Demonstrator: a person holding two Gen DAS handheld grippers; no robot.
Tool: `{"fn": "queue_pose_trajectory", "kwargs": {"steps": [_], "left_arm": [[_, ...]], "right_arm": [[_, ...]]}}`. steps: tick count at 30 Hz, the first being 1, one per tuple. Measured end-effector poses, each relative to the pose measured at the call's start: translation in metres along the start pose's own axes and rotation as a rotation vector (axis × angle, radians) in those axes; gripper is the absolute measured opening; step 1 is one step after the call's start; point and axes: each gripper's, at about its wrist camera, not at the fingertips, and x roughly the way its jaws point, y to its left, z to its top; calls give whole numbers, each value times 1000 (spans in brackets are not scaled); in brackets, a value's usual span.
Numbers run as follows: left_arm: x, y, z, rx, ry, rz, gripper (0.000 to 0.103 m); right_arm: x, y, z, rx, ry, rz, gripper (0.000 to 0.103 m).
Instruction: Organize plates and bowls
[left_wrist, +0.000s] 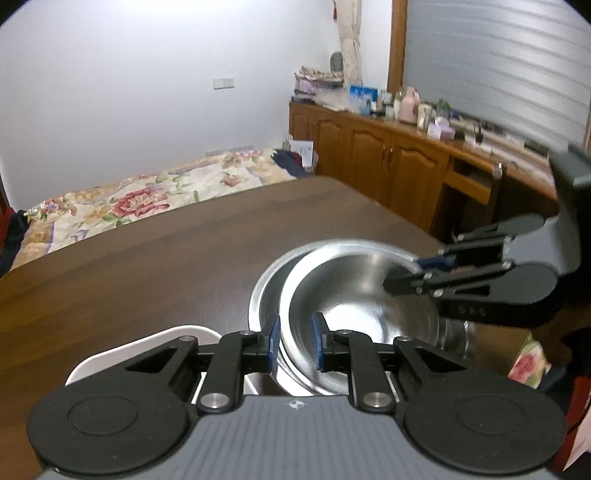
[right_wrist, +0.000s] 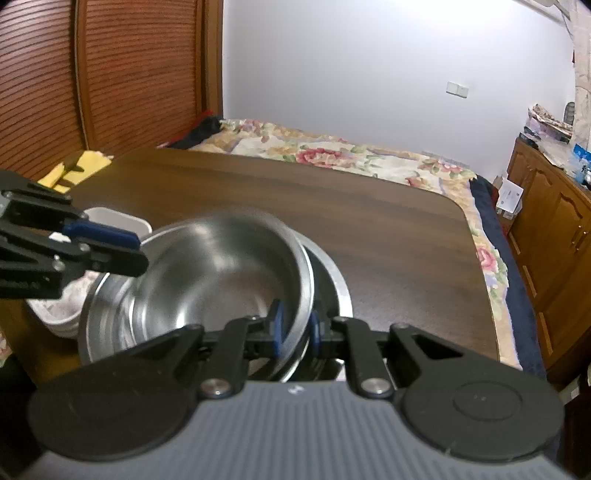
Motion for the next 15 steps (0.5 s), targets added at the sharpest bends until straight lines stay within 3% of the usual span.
{"fn": "queue_pose_trajectory", "kwargs": {"steps": [9,12,14,15], "left_arm": [[-13,-6,4,-31,-85,14,20],[-15,-9,2,-28,-118,31,30],[-15,-12,0,-20,-142,53,41],[-16,-13,-1,-16,-155,59,51]], "right_arm": [[-9,-5,-7,66,-112,11,17],[-17,-4,-10,75,-165,-2,17],[-23,-3,-12,75,-195,-5,24],[-25,-3,-14,73,-206,-5,34]]}}
